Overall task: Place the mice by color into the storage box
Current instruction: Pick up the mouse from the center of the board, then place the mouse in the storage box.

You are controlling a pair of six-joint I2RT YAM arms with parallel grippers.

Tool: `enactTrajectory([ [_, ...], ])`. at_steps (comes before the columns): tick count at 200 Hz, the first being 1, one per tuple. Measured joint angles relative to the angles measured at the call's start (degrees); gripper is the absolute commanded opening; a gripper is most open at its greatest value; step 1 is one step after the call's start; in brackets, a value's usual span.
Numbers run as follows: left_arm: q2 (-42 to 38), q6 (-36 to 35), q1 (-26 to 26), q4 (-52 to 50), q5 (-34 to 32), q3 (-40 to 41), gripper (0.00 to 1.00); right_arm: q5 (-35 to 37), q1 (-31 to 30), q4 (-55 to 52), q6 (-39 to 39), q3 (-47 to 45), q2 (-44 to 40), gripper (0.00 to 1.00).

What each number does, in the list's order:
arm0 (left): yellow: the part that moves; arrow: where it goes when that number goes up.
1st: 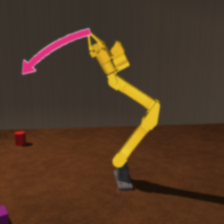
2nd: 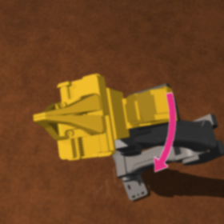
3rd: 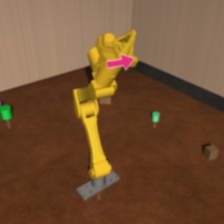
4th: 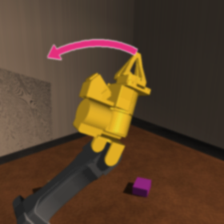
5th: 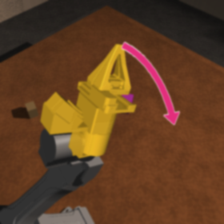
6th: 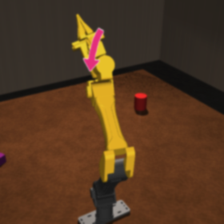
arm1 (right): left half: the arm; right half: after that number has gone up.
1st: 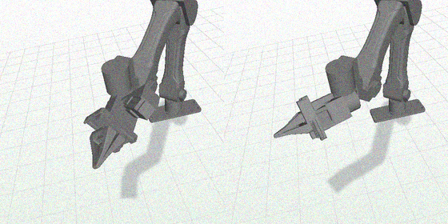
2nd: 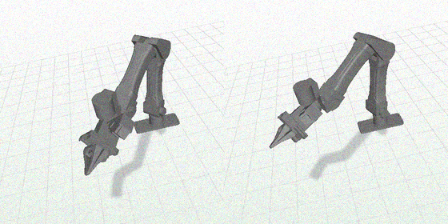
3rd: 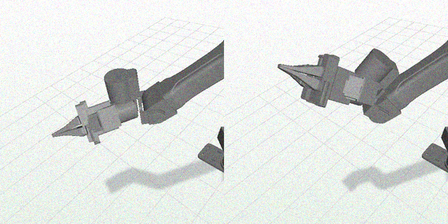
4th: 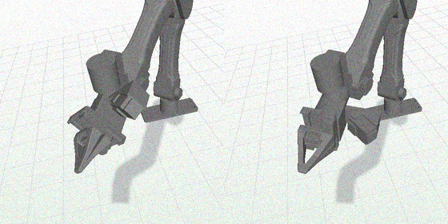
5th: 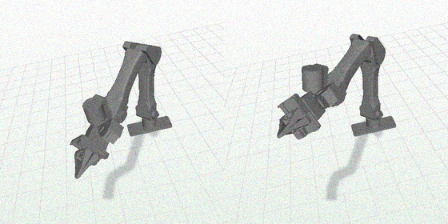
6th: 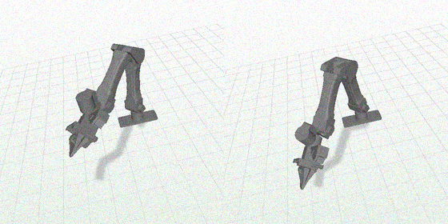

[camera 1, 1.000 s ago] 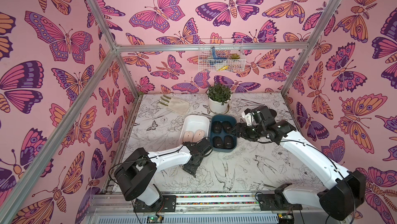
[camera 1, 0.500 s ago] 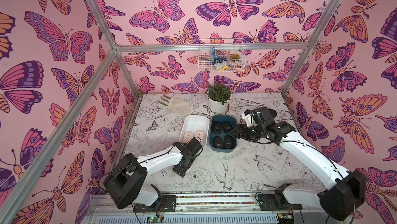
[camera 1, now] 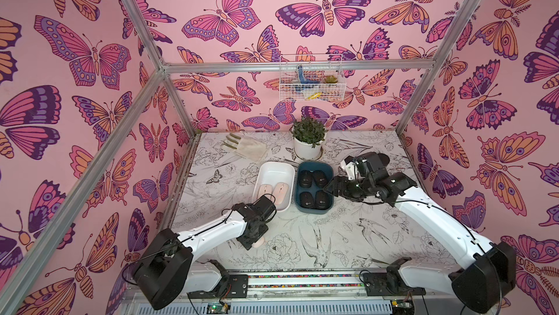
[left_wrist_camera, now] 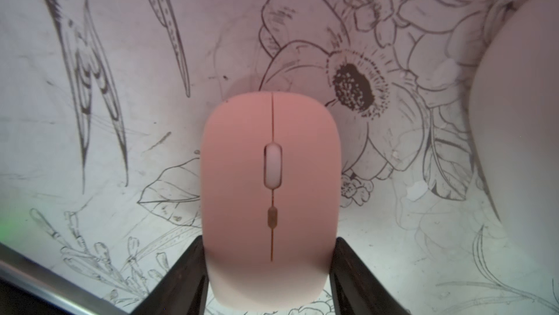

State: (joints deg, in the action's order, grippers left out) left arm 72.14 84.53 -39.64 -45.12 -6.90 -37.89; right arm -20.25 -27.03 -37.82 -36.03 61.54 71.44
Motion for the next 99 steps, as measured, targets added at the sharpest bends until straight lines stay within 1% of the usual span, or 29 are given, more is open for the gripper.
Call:
enactTrajectory([
  [27,-5.62,-4.57,0.0,-5.29,-0.22,-2.05,0.55,0.0,0.0,-0.02,0.0,-0.11,-0.66,0.8],
  [43,-7.45,-8.28,0.33,-9.66,-0.5,-6.32,0.55,0.0,0.0,-0.02,0.04,-0.39,-1.42,0.8],
  [55,-7.85,-12.28,1.01,-12.52,-0.9,-11.04,0.55,-0.02,0.0,-0.04,0.07,-0.85,-2.08,0.81],
  [78,-5.86,-22.1,3.78,-15.61,-1.2,-21.14,0.56,-0.37,-0.02,-0.02,0.09,-1.86,-2.91,0.83],
  [99,0.66,-33.05,6.84,-16.68,-1.03,-31.21,0.57,-0.42,-0.2,-0.04,0.24,-2.73,-2.99,0.84],
])
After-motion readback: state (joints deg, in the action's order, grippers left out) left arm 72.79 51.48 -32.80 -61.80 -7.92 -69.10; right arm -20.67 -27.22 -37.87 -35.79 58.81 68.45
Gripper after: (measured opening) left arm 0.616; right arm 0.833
